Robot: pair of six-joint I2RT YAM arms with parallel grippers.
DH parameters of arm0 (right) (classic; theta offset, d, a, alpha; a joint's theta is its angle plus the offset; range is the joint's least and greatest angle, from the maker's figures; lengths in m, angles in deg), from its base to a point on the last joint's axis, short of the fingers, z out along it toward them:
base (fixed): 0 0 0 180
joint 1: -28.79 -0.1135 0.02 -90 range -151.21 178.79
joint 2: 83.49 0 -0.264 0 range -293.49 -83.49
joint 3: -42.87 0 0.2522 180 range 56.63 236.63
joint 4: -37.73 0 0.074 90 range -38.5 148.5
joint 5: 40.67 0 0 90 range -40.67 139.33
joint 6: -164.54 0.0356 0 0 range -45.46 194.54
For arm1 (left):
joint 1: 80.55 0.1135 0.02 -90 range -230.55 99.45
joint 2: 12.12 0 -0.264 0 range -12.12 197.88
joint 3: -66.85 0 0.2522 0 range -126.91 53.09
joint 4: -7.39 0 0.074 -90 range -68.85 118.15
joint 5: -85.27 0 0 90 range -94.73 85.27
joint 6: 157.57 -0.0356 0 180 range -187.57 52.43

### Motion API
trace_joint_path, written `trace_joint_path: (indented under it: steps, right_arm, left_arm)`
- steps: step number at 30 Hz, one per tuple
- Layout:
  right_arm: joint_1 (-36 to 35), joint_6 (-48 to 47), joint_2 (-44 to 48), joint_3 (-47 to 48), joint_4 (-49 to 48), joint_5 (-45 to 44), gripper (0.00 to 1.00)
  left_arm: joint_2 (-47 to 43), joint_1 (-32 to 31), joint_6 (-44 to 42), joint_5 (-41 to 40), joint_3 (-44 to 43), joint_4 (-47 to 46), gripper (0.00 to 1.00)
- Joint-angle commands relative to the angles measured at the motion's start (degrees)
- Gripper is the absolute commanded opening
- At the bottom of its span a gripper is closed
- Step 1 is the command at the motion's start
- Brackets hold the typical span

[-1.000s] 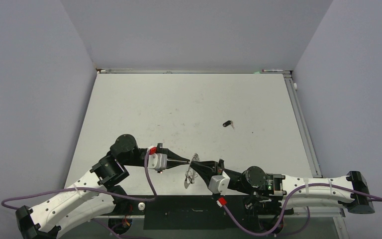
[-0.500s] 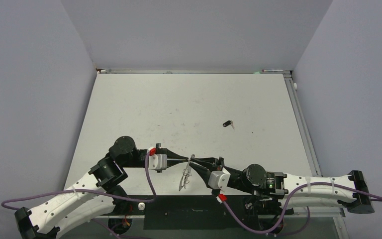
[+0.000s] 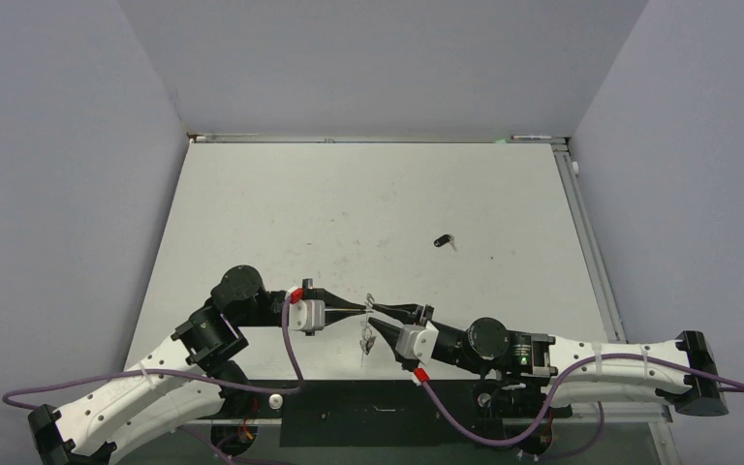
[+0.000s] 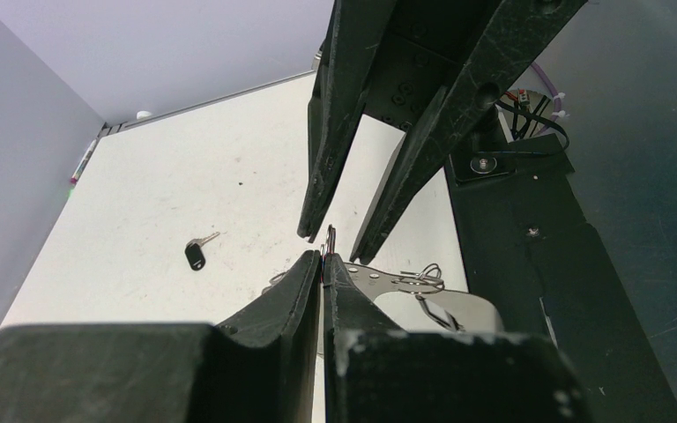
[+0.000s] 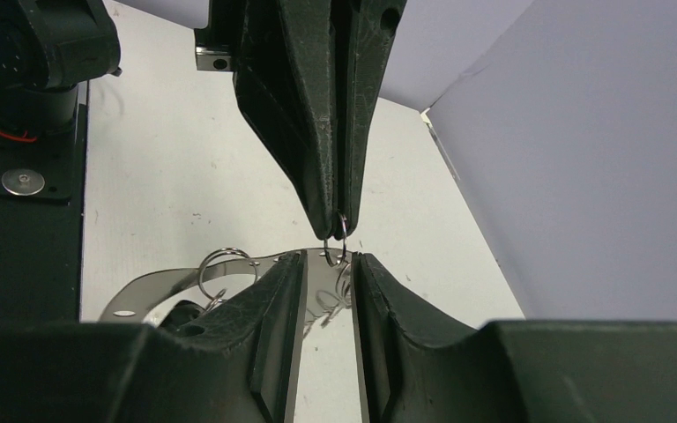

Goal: Put the keys on the keyring

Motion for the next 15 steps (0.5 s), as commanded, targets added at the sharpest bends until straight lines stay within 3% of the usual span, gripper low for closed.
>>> trace_joint_path:
  steps: [1, 6, 15]
  right_arm:
    - [0.99, 1.96, -1.14, 3.43, -1.2, 0.45, 0.26]
    - [1.06, 1.96, -1.89, 4.44, -1.15, 0.97, 0.25]
    - [1.22, 2.04, -2.31, 4.63, -0.8, 0.82, 0.15]
  left_arm:
    - [-0.56, -0.08, -0.57, 0.17, -0.32, -2.22, 0.0]
    - [-0.48, -0.09, -0.6, 0.17, -0.32, -2.16, 0.0]
    - [-0.72, -0.09, -0.59, 0.25, -0.33, -2.11, 0.0]
